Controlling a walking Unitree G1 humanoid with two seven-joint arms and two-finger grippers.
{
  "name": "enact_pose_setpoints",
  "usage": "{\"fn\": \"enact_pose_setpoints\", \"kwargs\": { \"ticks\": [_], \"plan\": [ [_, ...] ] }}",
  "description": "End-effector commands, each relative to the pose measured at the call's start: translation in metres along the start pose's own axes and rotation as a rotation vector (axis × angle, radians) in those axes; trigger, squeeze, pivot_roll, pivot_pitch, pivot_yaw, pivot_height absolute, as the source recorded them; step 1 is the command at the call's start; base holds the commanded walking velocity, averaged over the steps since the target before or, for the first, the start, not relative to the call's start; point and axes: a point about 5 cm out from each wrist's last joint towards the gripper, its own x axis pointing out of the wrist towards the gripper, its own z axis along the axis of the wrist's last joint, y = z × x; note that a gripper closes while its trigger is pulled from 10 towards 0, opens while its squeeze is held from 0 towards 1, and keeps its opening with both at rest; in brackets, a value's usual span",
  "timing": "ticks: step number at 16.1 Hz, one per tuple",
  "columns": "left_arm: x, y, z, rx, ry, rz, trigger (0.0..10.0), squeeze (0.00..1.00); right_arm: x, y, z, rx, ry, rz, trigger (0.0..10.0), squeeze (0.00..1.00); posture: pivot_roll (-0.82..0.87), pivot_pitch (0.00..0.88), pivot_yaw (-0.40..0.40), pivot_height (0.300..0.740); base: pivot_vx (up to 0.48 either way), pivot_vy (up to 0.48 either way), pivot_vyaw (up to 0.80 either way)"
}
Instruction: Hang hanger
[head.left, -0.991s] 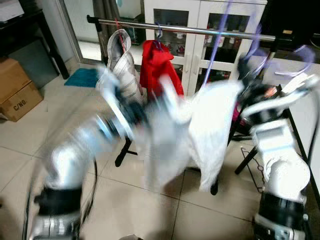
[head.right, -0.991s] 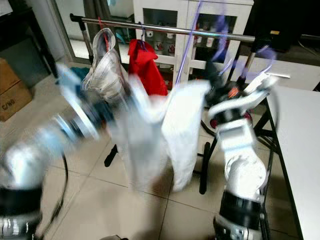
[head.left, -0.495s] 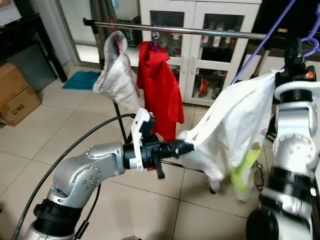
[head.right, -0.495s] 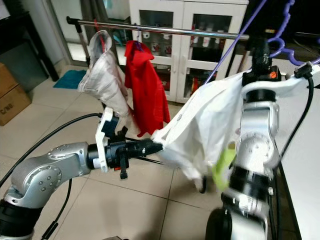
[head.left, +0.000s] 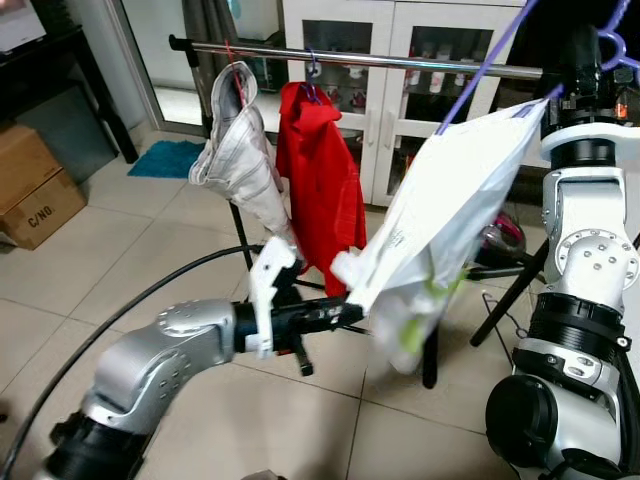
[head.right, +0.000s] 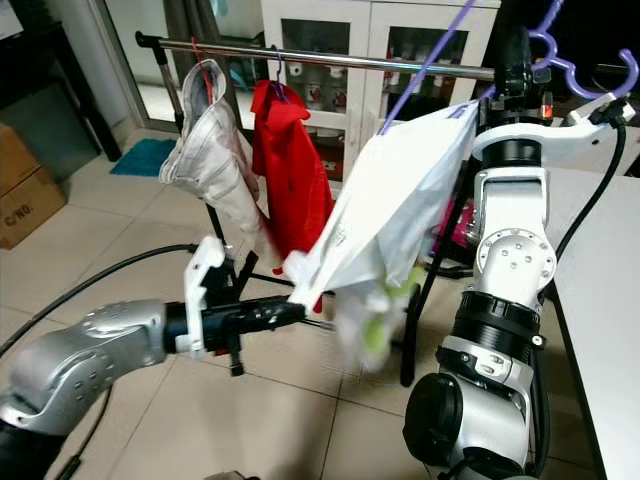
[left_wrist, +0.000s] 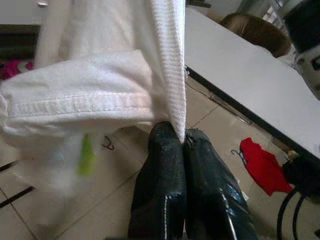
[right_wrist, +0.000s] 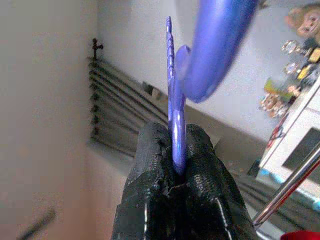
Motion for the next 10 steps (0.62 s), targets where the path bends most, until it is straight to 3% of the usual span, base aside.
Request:
{"fn": "enact_pose_setpoints", "kwargs": {
  "ticks": [1,2,3,5,7,10],
  "plan": [
    [-0.014,0.007,-0.031,-0.068,0.158,0.057,0.0,0.00,0.010,0.022,0.035,-0.055,-0.148,0.092,0.0,0.00,-0.05,0.000,0.060,0.740,0.000,0.000,0.00],
    [-0.020,0.008,-0.034,-0.065,0.176,0.065,0.0,0.00,0.009,0.019,0.039,-0.145,-0.142,0.070,0.0,0.00,-0.05,0.000,0.063,0.740,0.000,0.000,0.00],
    [-0.028,0.010,-0.033,-0.060,0.177,0.064,0.0,0.00,0.008,0.011,0.037,-0.368,-0.076,0.013,0.0,0.00,-0.06,0.000,0.064,0.740,0.000,0.000,0.00],
    [-0.035,0.010,-0.028,-0.050,0.161,0.049,0.0,0.00,0.005,0.003,0.035,-0.518,-0.034,-0.031,0.0,0.00,-0.05,0.000,0.065,0.740,0.000,0.000,0.00],
    [-0.041,0.013,-0.004,-0.032,0.026,0.045,0.0,0.00,-0.003,-0.004,0.030,-0.672,0.027,-0.048,0.0,0.00,-0.05,0.000,0.061,0.740,0.000,0.000,0.00],
    [-0.047,0.024,0.044,0.038,-0.235,0.125,0.0,0.00,-0.020,-0.011,0.004,-0.831,0.222,0.013,0.0,0.00,-0.04,0.000,0.057,0.740,0.000,0.000,0.00]
  ]
}}
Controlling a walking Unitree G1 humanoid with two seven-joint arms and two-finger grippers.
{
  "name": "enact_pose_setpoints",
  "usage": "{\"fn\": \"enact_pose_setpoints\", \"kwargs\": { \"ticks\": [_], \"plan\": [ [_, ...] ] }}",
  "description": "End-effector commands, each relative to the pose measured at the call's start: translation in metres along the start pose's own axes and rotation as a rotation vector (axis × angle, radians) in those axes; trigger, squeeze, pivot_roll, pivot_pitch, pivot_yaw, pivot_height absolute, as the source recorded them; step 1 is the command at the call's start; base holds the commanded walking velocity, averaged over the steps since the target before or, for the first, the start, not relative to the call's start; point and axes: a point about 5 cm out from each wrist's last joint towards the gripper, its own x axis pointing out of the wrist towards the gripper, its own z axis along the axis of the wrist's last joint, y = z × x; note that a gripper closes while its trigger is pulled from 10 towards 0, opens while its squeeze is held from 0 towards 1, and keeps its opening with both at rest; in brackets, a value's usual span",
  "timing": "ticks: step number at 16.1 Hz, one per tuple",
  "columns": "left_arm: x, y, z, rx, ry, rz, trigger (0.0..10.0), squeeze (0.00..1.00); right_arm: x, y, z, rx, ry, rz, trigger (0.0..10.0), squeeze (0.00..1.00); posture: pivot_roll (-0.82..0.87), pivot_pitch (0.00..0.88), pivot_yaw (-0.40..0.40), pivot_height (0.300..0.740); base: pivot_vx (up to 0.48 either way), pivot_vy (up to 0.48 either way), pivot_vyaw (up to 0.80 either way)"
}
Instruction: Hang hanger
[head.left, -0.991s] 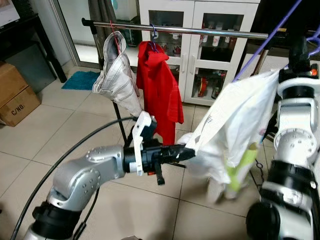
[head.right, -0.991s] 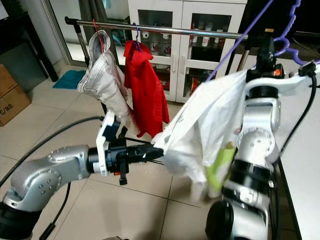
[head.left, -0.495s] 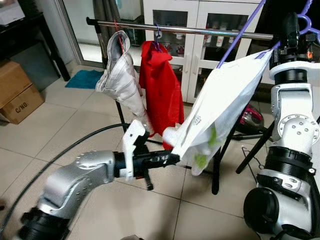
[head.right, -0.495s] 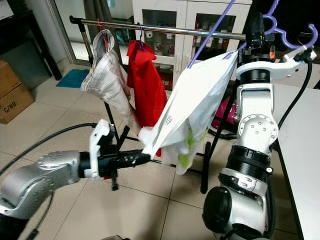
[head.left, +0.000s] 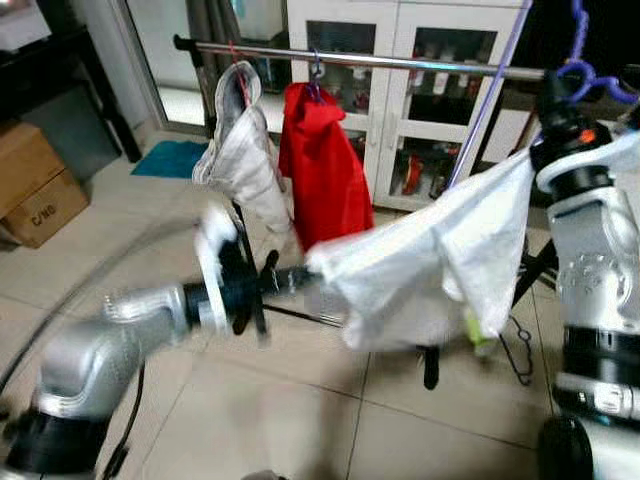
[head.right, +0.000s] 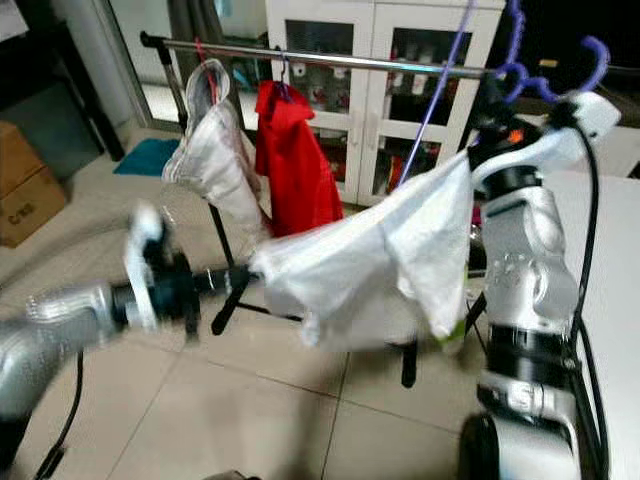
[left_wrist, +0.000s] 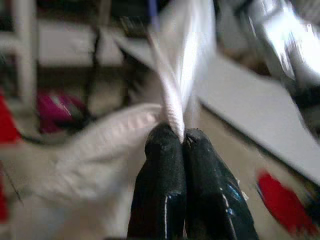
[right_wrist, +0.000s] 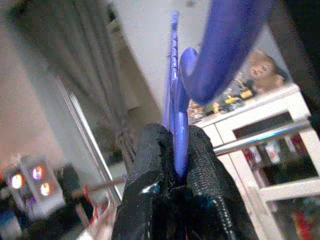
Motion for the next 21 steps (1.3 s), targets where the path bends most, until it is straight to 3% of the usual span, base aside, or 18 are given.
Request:
{"fn": "enact_pose_setpoints", "kwargs": {
  "ticks": [1,2,4,7,9,12,14,17,19,21],
  "plan": [
    [-0.005,0.006,0.015,0.038,-0.068,0.051,0.0,0.00,-0.001,0.007,-0.001,-0.073,0.021,0.051,0.0,0.00,-0.03,0.000,0.058,0.740,0.000,0.000,0.00],
    [-0.006,0.020,0.040,0.128,-0.138,0.155,0.0,0.00,-0.015,0.019,-0.021,-0.179,0.171,0.198,0.0,0.00,-0.03,0.000,0.065,0.740,0.000,0.000,0.00],
    [-0.012,0.038,0.059,0.207,-0.183,0.314,0.0,0.00,-0.034,0.023,-0.035,-0.271,0.313,0.321,0.0,0.00,-0.03,0.000,0.073,0.740,0.000,0.000,0.00],
    [-0.020,0.051,0.073,0.266,-0.220,0.442,0.0,0.00,-0.050,0.019,-0.040,-0.349,0.437,0.389,0.0,0.00,-0.04,0.000,0.081,0.740,0.000,0.000,0.00],
    [-0.030,0.065,0.085,0.317,-0.267,0.587,0.0,0.00,-0.065,0.013,-0.047,-0.404,0.569,0.425,0.0,0.00,-0.04,0.000,0.083,0.740,0.000,0.000,0.00],
    [-0.052,0.083,0.099,0.403,-0.289,0.778,0.0,0.00,-0.077,0.006,-0.049,-0.395,0.634,0.399,0.0,0.00,-0.04,0.000,0.082,0.740,0.000,0.000,0.00],
    [-0.050,0.085,0.091,0.405,-0.257,0.762,0.0,0.00,-0.075,0.009,-0.045,-0.364,0.608,0.389,0.0,0.00,-0.04,0.000,0.082,0.740,0.000,0.000,0.00],
    [-0.034,0.083,0.066,0.399,-0.155,0.692,0.0,0.00,-0.064,0.018,-0.036,-0.241,0.522,0.363,0.0,0.00,-0.04,0.000,0.081,0.740,0.000,0.000,0.00],
    [-0.015,0.074,0.041,0.460,-0.013,0.586,0.0,0.00,-0.065,0.022,-0.037,-0.242,0.586,0.438,0.0,0.00,-0.04,0.000,0.081,0.740,0.000,0.000,0.00],
    [-0.005,0.068,0.029,0.458,0.038,0.500,0.0,0.00,-0.070,0.026,-0.040,-0.297,0.676,0.539,0.0,0.00,-0.04,0.000,0.084,0.740,0.000,0.000,0.00]
  ]
}}
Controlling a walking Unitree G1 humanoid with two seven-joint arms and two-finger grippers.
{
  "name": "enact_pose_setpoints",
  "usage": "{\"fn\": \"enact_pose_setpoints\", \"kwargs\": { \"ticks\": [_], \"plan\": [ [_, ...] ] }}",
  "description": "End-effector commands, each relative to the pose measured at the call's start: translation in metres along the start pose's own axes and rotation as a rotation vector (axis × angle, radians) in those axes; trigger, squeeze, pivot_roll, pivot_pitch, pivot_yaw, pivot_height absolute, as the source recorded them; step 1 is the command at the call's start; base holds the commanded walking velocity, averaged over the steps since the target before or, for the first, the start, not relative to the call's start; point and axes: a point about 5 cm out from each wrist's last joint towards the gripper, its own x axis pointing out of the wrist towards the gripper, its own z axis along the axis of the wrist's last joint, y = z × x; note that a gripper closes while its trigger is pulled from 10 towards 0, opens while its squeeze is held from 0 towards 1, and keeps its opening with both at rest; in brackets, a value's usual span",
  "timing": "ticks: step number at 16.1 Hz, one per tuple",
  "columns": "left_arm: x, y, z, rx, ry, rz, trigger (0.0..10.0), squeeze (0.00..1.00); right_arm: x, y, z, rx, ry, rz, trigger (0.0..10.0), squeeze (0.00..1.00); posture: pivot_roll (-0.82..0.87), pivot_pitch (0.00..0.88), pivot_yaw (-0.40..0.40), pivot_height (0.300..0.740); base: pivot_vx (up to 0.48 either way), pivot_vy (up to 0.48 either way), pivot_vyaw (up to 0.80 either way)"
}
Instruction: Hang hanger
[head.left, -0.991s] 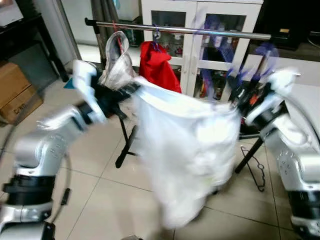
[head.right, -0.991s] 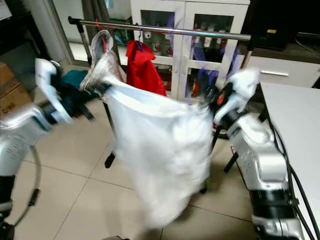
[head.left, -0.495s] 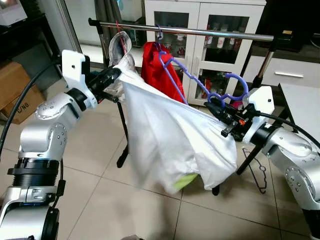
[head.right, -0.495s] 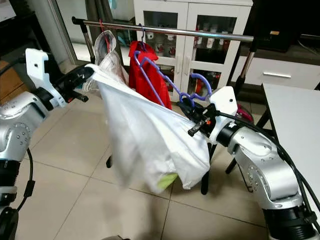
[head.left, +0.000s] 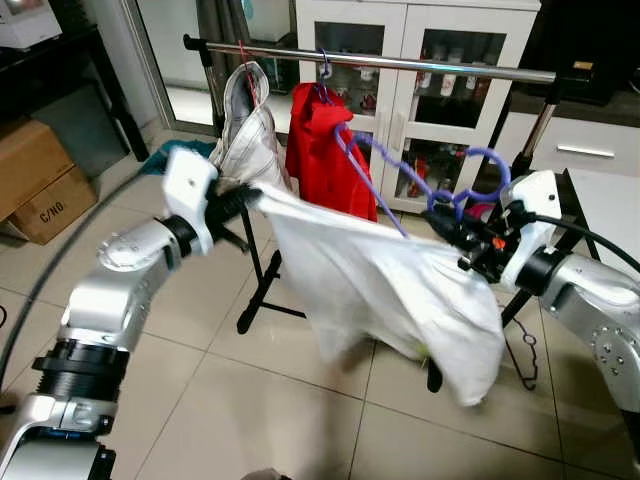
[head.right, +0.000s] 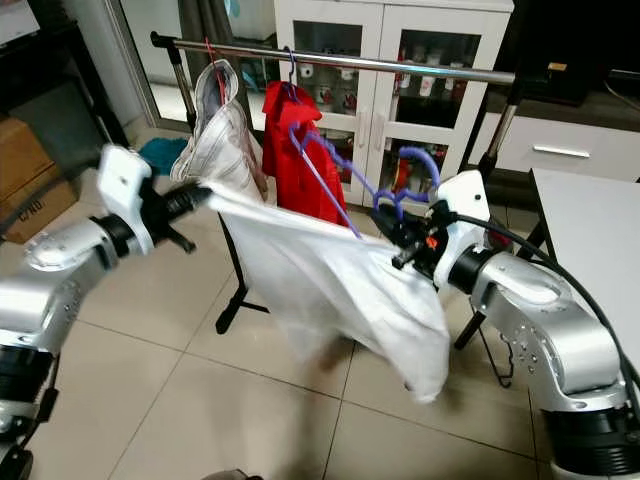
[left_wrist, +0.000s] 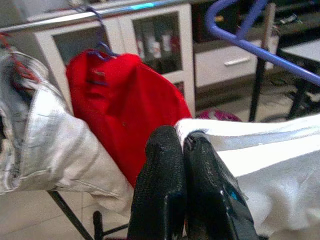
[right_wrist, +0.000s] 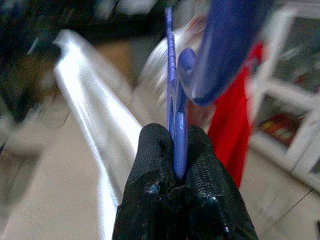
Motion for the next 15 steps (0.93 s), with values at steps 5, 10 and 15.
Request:
{"fn": "enact_pose_setpoints", "kwargs": {
  "ticks": [5,10,15],
  "plan": [
    [0.024,-0.044,-0.022,-0.010,0.082,-0.211,0.0,0.00,0.022,0.000,0.018,0.025,0.036,0.072,0.0,0.00,-0.05,0.000,0.078,0.740,0.000,0.000,0.00],
    [0.051,-0.082,-0.021,-0.080,0.019,-0.298,0.0,0.00,0.045,0.000,0.039,0.141,-0.089,0.000,0.0,0.00,-0.06,0.000,0.077,0.740,0.000,0.000,0.00],
    [0.080,-0.119,-0.029,-0.161,0.036,-0.428,0.0,0.00,0.071,0.007,0.059,0.214,-0.198,-0.056,0.0,0.00,-0.07,0.000,0.074,0.740,0.000,0.000,0.00]
  ]
}}
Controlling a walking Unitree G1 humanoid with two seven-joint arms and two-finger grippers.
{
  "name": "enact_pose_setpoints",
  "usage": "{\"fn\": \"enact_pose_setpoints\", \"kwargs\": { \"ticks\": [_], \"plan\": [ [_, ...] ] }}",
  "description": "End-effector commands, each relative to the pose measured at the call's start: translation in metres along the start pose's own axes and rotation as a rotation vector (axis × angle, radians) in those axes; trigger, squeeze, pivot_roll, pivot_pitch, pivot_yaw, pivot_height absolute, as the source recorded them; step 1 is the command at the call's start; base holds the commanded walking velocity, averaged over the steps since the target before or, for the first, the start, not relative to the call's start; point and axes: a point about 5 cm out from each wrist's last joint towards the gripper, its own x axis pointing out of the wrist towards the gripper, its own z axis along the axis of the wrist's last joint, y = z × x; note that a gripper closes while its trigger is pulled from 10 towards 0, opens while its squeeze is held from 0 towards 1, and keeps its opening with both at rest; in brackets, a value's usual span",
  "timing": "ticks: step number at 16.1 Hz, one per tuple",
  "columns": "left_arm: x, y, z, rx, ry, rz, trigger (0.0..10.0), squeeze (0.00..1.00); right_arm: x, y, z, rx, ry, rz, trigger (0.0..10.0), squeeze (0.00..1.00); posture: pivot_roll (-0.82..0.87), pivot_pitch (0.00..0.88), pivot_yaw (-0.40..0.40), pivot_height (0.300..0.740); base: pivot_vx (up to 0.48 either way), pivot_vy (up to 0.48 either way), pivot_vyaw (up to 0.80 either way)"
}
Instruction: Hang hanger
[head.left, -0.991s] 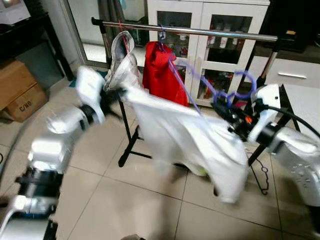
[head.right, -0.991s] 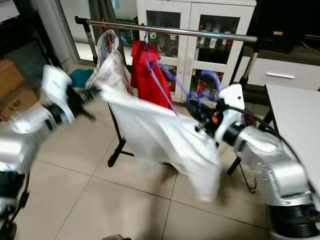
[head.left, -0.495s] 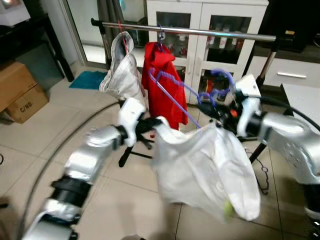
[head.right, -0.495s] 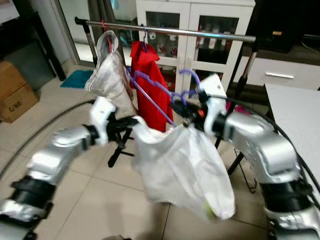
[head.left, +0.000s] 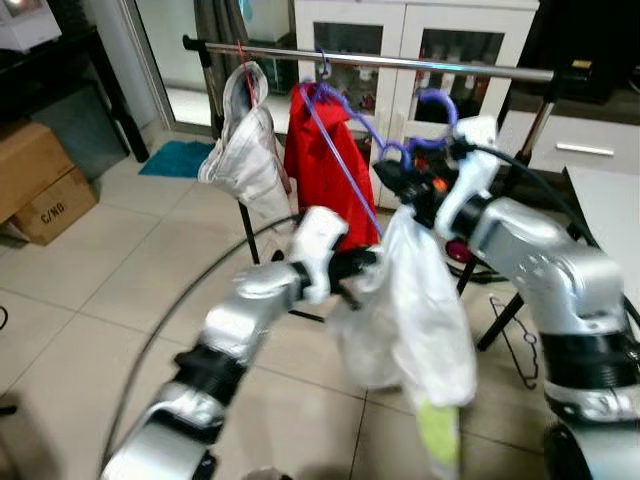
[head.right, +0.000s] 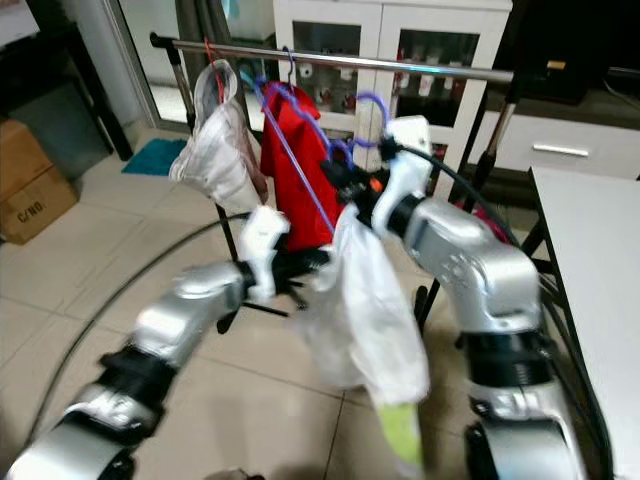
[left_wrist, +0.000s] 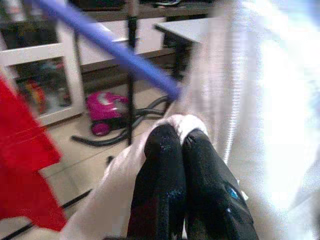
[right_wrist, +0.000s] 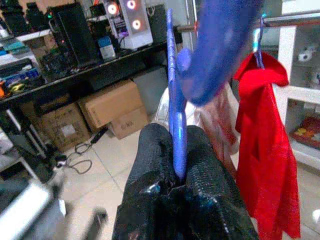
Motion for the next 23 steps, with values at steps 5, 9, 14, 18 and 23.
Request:
{"fn": "enact_pose_setpoints", "kwargs": {
  "ticks": [5,9,14,18,23],
  "plan": [
    [0.025,-0.042,-0.009,-0.009,0.048,-0.280,0.0,0.00,0.013,0.002,0.053,0.022,-0.383,-0.088,0.0,0.00,-0.08,0.000,0.077,0.740,0.000,0.000,0.00],
    [0.022,-0.045,-0.026,-0.024,0.107,-0.296,0.0,0.00,-0.009,-0.013,0.105,0.248,-0.829,-0.133,0.0,0.00,-0.07,0.000,0.062,0.740,0.000,0.000,0.00],
    [-0.020,-0.008,-0.046,-0.057,0.148,-0.131,0.0,0.00,-0.027,-0.047,0.098,0.414,-0.906,-0.260,0.0,0.00,-0.07,0.000,0.051,0.740,0.000,0.000,0.00],
    [-0.062,0.016,-0.031,-0.040,0.068,0.009,0.0,0.00,-0.032,-0.041,0.052,0.080,-0.519,-0.236,0.0,0.00,-0.05,0.000,0.038,0.740,0.000,0.000,0.00],
    [-0.102,0.028,-0.011,-0.068,-0.049,0.334,0.0,0.00,-0.080,-0.022,-0.040,-0.015,-0.116,-0.320,0.0,0.00,-0.06,0.000,0.060,0.740,0.000,0.000,0.00]
  ]
}}
